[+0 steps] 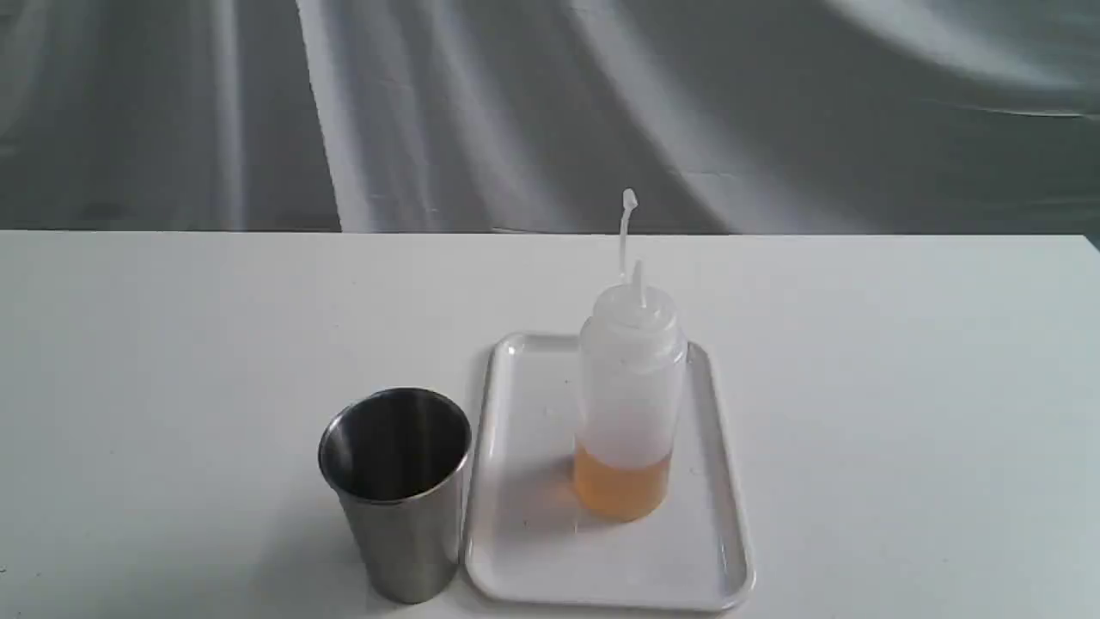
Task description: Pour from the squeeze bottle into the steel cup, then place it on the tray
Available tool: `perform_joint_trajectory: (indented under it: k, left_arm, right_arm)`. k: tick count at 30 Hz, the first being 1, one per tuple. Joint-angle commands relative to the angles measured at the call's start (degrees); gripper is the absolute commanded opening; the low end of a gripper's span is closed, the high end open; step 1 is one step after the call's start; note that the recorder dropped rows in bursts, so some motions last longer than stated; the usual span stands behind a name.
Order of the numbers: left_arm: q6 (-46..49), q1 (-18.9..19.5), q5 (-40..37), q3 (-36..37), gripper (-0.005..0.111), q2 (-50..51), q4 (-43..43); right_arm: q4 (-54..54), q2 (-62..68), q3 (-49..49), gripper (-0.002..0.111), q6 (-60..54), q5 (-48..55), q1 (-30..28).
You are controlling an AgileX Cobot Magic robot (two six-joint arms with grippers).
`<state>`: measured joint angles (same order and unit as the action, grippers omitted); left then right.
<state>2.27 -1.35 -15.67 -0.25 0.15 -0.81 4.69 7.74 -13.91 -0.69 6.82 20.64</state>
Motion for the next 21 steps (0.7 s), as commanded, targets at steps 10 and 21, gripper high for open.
perform_joint_trajectory:
  k: [10, 21]
  left_arm:
    - [-0.3, 0.09, 0.43, 0.25, 0.0, -0.15, -0.06]
    - [-0.16, 0.09, 0.43, 0.25, 0.0, -0.15, -0.06]
  right_arm:
    - [-0.66, -7.74, 6.11, 0.0, -0.11, 0.49, -17.21]
    - [-6.1, -7.74, 6.19, 0.0, -0.11, 1.4, -21.45]
